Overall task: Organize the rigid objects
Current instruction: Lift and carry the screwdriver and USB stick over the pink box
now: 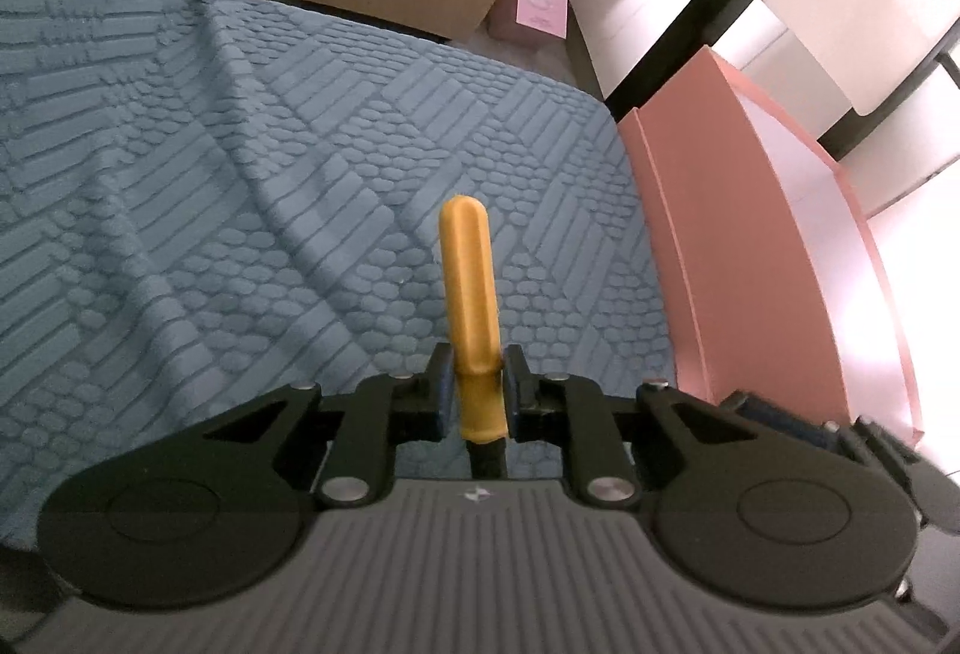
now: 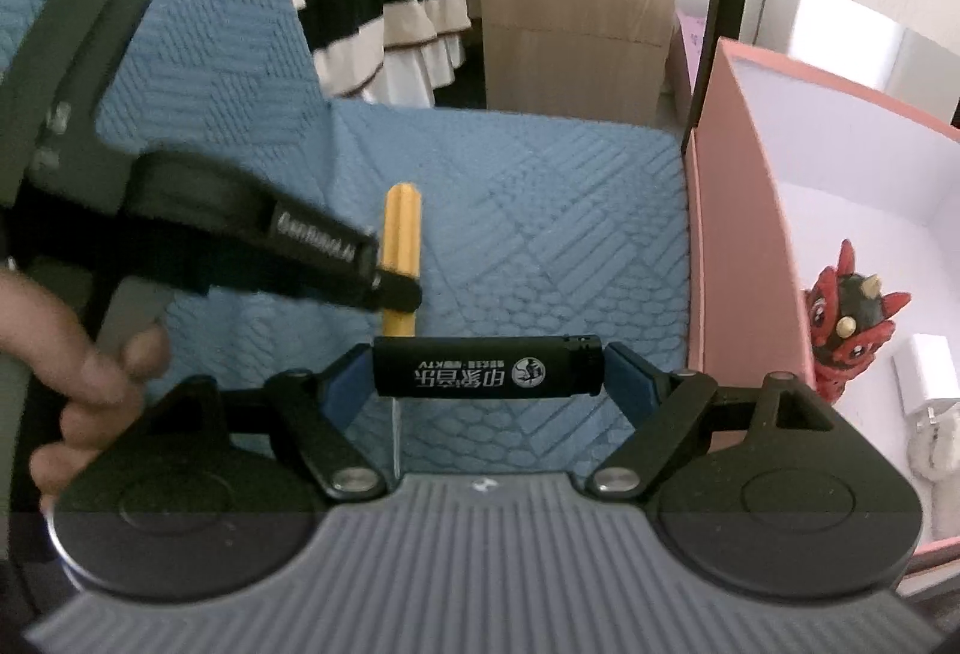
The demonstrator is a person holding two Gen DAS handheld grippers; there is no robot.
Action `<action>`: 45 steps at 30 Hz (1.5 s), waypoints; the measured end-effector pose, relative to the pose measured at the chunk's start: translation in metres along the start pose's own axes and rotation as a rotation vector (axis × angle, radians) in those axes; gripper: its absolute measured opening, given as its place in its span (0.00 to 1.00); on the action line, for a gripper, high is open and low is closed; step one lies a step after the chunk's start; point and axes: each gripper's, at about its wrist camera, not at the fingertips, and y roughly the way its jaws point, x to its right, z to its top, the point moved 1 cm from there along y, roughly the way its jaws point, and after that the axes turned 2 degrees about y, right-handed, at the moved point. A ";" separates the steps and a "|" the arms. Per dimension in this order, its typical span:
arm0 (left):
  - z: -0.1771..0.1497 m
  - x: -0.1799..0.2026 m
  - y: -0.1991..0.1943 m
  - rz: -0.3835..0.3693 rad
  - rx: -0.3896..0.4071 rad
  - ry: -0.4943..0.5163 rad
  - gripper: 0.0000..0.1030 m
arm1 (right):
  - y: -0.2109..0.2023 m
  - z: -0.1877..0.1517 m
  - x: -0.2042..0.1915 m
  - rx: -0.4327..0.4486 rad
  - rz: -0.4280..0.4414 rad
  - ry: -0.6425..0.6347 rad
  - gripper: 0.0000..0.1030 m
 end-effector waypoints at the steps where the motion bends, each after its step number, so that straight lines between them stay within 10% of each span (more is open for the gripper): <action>1: -0.001 0.000 -0.004 0.001 -0.001 -0.005 0.19 | -0.004 0.002 0.000 0.005 -0.001 0.000 0.82; 26: 0.044 0.114 -0.101 -0.052 0.065 0.058 0.19 | -0.098 0.069 0.064 0.132 -0.051 0.133 0.82; 45: 0.065 0.226 -0.076 -0.060 0.037 0.165 0.19 | -0.123 0.086 0.152 0.159 -0.088 0.205 0.82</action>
